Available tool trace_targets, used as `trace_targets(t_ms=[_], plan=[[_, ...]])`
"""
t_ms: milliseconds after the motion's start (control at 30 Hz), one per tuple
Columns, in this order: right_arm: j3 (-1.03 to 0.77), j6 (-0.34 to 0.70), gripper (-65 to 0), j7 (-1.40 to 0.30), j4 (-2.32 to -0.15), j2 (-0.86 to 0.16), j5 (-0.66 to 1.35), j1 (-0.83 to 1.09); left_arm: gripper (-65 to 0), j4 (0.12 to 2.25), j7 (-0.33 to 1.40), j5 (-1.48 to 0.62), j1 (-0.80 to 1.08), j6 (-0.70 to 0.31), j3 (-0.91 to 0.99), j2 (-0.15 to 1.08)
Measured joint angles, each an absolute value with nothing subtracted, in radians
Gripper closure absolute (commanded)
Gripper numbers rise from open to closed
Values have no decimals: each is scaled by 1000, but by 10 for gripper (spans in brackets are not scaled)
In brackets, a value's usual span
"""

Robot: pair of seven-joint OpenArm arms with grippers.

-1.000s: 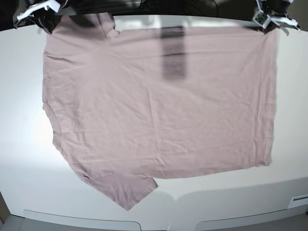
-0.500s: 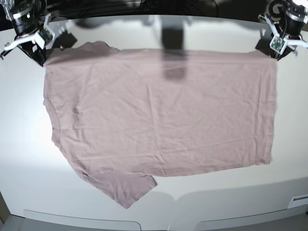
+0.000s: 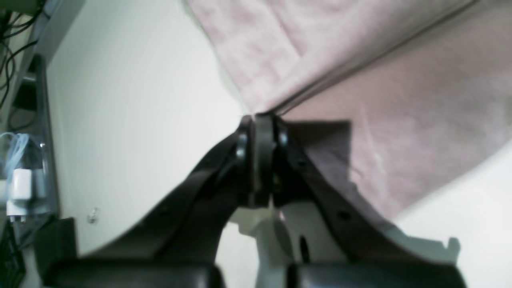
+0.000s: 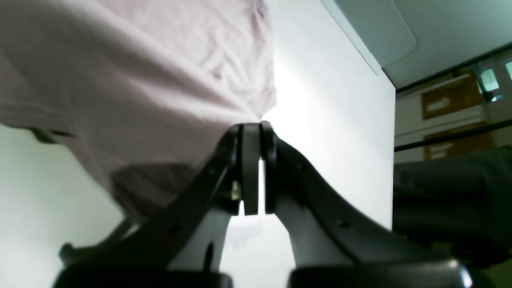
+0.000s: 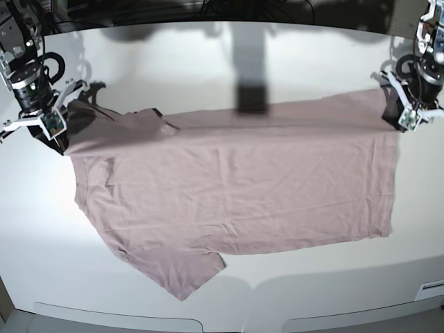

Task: Fold the T-shirt properly
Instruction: 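Lift the held edge and fold it over toward the hem, then lower the folded edge onto the shirt and release both grippers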

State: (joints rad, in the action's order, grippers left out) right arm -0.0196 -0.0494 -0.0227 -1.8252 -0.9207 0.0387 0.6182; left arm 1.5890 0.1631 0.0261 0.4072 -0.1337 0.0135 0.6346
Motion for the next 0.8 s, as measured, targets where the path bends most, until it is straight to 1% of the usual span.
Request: trace_targets(t_ms=[100,133,200,233,433,633,800], plan=[[-18,6,0,-4,-1790,-899,38,587,0,1559,165,29,348,-169,14,622],[-15,5,0,4,-1777,-894,38,579,0,1551,165,30,332,-196,15,615],[0,5,0,6,-1753,-889,44,552,0,1536,168,29,313,-219,14,598],[12,5,0,7,-1740,-890,70,537,0,1530,168,31,305,-220,14,588],[150,4,0,10,-1654,-887,63,407,0,1524,165,32,284,-216,14,571],[298,-2,0,10,-1508,-833,64,236,0,1518,151,33,285,-218,14,569],[375,-2,0,8,-1422,-817,63,151,0,1517,129,33,279,-221,14,548]])
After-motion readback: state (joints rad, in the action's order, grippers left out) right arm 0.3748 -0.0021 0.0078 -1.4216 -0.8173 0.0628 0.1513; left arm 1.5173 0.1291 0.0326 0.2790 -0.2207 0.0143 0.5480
